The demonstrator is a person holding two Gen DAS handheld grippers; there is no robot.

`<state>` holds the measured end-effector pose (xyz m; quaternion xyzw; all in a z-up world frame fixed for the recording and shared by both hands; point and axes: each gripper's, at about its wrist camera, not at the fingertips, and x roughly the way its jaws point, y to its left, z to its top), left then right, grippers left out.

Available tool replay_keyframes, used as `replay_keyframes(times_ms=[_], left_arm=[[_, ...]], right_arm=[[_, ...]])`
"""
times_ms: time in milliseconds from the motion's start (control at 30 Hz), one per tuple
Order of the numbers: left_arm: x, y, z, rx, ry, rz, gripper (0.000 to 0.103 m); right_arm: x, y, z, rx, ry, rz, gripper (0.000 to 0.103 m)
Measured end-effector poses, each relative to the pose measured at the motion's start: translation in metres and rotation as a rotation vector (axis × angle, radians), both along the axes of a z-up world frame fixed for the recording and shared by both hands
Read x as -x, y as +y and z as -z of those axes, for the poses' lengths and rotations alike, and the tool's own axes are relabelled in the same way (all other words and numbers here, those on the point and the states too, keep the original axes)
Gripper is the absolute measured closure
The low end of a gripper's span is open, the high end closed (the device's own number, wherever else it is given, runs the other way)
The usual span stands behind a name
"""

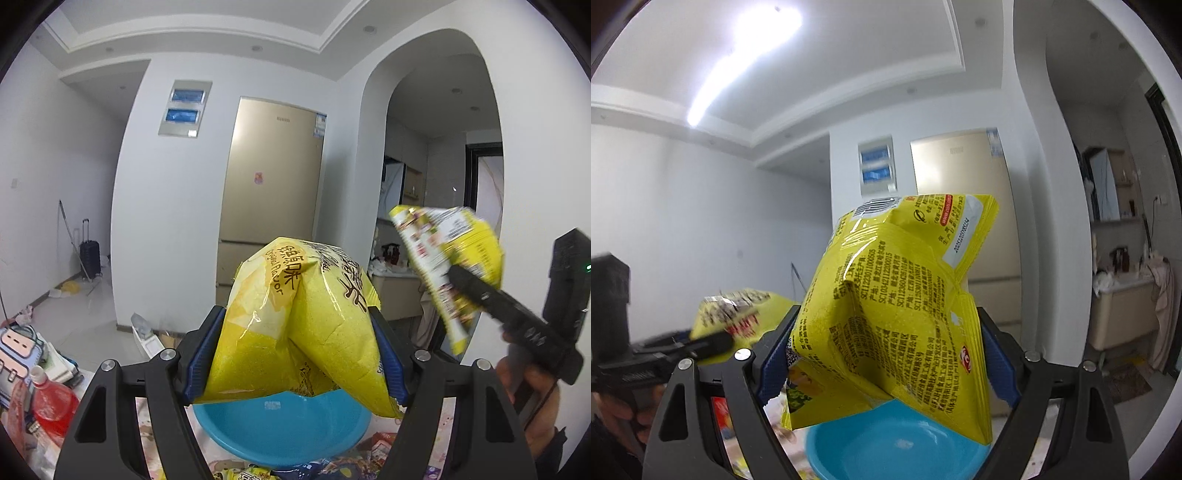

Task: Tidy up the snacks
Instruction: 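Lift both yellow bags and carry them over the blue basin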

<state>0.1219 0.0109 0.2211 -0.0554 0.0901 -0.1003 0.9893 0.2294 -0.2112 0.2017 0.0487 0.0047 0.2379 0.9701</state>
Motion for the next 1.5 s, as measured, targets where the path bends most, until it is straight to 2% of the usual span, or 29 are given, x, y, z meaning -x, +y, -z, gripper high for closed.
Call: replay_keyframes(times_ms=[300, 533, 900, 1167, 1500], left_arm=[[-0.051, -0.01, 0.04, -0.036, 0.138, -0.003, 0.027], [-0.086, -0.014, 0.067, -0.06, 0.219, -0.025, 0.027], [-0.136, -0.026, 0.118, -0.116, 0.383, -0.074, 0.027], [-0.145, -0.026, 0.134, -0.112, 0.439, -0.068, 0.027], [-0.15, -0.022, 0.141, -0.111, 0.481, -0.07, 0.027]], right_arm=[[-0.041, 0.008, 0.052, 0.042, 0.125, -0.001, 0.017], [-0.06, 0.018, 0.073, 0.065, 0.212, -0.01, 0.017], [-0.09, 0.043, 0.106, 0.148, 0.409, -0.06, 0.017], [-0.108, 0.04, 0.121, 0.157, 0.487, -0.059, 0.017], [-0.114, 0.052, 0.131, 0.197, 0.522, -0.058, 0.016]])
